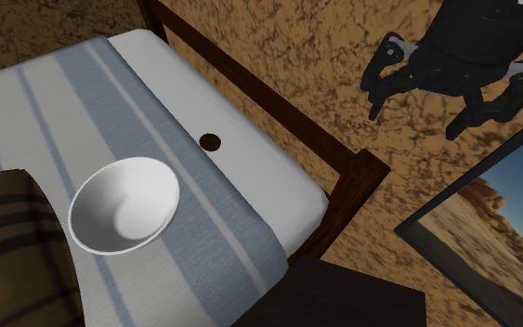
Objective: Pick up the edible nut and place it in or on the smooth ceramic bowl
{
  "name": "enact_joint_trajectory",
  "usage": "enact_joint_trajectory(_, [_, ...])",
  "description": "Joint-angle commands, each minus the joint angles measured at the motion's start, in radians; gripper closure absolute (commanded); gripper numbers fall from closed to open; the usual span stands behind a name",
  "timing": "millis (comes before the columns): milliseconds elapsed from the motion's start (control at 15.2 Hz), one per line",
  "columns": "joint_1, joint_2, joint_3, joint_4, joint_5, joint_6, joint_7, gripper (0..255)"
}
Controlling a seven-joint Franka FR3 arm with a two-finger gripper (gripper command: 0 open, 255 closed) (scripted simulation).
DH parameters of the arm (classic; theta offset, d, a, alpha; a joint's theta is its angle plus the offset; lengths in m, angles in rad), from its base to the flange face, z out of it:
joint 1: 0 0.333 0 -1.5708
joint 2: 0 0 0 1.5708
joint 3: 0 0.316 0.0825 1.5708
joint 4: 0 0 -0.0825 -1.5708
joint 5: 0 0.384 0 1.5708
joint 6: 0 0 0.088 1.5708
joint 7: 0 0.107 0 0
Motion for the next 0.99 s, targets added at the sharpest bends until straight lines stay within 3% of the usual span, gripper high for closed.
enact_joint_trajectory(0, [0.000, 0.000, 0.000, 0.000, 0.000, 0.000, 0.000, 0])
enact_joint_trajectory(924, [0.094, 0.106, 0.295, -0.133, 0.151, 0.268, 0.286, 0])
